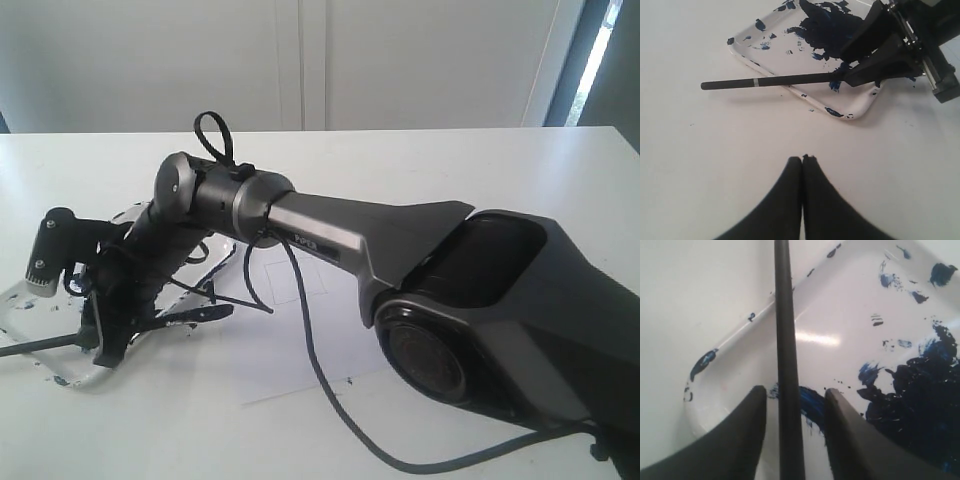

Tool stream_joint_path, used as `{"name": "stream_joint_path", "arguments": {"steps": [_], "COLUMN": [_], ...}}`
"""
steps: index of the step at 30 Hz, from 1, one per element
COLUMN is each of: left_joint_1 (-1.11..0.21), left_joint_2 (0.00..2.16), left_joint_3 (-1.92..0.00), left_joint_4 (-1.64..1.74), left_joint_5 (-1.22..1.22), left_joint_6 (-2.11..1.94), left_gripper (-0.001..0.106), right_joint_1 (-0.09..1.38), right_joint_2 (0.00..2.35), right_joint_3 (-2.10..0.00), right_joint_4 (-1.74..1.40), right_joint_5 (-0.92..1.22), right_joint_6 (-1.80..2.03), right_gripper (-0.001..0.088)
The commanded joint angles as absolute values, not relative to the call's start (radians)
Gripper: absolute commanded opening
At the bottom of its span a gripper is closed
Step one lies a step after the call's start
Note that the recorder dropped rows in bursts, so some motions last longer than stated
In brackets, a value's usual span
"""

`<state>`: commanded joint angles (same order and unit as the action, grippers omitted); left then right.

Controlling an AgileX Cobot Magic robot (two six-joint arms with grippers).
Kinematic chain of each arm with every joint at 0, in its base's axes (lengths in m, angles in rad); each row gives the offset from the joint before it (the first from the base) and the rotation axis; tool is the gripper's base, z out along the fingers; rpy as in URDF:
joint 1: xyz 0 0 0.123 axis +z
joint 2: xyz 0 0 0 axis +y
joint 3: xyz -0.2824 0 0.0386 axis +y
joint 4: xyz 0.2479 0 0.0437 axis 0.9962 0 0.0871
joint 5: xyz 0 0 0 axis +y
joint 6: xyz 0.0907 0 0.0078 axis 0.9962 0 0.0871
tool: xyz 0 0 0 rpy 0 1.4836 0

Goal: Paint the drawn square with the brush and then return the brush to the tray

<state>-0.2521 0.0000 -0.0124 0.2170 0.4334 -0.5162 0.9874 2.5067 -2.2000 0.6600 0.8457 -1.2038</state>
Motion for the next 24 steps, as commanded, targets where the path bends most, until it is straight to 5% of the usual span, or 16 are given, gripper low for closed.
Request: {"name": "stream_joint_path", "arguments": {"steps": [9, 17, 24], "left_joint_1": [-0.252, -0.252, -0.252], "left_joint_2": [0.0, 0.0, 0.0], "left_joint_3": [-0.012, -0.012, -0.012], "left_joint_4": [0.217, 0.217, 0.217], "left_joint_5": [0.433, 0.433, 0.433], "left_joint_6": [-0.516, -0.516, -0.516], "left_gripper": [0.005, 0.005, 0.005], "right_joint_1": [0.992, 1.095, 1.166], "right_joint_2": [2.444, 2.446, 2.457], "right_joint_3": [-2.2, -2.198, -2.198], "right_joint_4": [0.857, 0.28, 0.081], "right_joint_5": [0.806, 0.716, 0.726], "right_joint_6": [-0.987, -0.516, -0.451], "right_gripper": [0.0426, 0.0426, 0.0426]}}
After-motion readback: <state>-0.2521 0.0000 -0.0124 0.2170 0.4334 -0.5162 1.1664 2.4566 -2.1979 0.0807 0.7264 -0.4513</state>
